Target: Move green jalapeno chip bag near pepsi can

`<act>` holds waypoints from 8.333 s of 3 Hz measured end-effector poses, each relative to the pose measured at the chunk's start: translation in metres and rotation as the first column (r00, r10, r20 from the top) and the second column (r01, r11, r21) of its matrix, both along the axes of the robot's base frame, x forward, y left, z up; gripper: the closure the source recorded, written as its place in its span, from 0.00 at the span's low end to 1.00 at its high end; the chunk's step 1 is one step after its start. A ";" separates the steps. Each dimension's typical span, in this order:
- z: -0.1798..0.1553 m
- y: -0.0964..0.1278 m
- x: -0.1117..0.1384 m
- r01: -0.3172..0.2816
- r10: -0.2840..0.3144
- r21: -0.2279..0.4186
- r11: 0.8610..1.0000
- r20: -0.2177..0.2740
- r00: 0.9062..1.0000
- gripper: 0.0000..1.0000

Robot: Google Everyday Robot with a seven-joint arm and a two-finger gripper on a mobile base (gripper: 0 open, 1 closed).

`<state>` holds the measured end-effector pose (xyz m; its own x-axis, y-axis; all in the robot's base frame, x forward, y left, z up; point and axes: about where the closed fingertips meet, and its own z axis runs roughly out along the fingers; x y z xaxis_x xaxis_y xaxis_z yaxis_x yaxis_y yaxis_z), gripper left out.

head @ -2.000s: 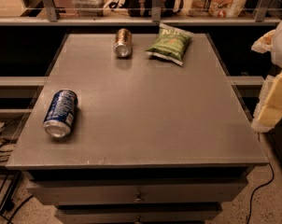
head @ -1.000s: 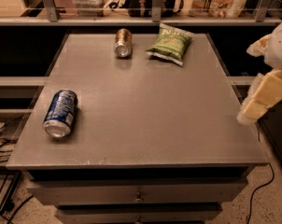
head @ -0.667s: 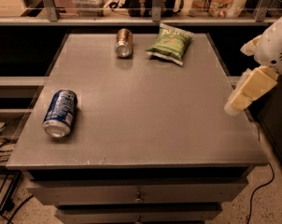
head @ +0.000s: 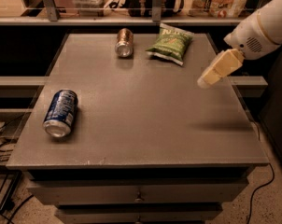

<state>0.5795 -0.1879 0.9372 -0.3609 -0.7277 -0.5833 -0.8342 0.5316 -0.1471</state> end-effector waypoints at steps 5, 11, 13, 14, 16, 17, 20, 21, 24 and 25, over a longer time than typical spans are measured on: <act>-0.016 0.054 0.100 0.056 -0.080 0.214 0.975 0.101 0.992 0.00; -0.079 0.074 0.216 0.159 -0.164 0.354 0.922 -0.015 0.986 0.81; -0.070 0.071 0.212 0.153 -0.165 0.347 0.925 0.003 0.986 1.00; -0.014 0.091 0.172 0.026 -0.058 0.261 0.965 0.114 0.992 1.00; 0.074 0.120 0.106 -0.142 0.103 0.123 0.982 0.279 0.955 1.00; 0.073 0.121 0.107 -0.142 0.103 0.123 0.982 0.278 0.955 1.00; 0.037 0.196 0.020 -0.397 0.386 0.064 0.915 0.141 0.912 1.00; 0.014 0.232 -0.029 -0.481 0.474 0.101 0.871 0.084 0.877 0.88; -0.030 0.268 -0.110 -0.497 0.520 0.237 0.835 -0.042 0.853 0.24; -0.028 0.269 -0.110 -0.502 0.524 0.232 0.833 -0.039 0.851 0.02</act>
Offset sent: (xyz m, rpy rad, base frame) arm 0.0092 -0.0009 -0.0078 -0.0012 0.0166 -0.0537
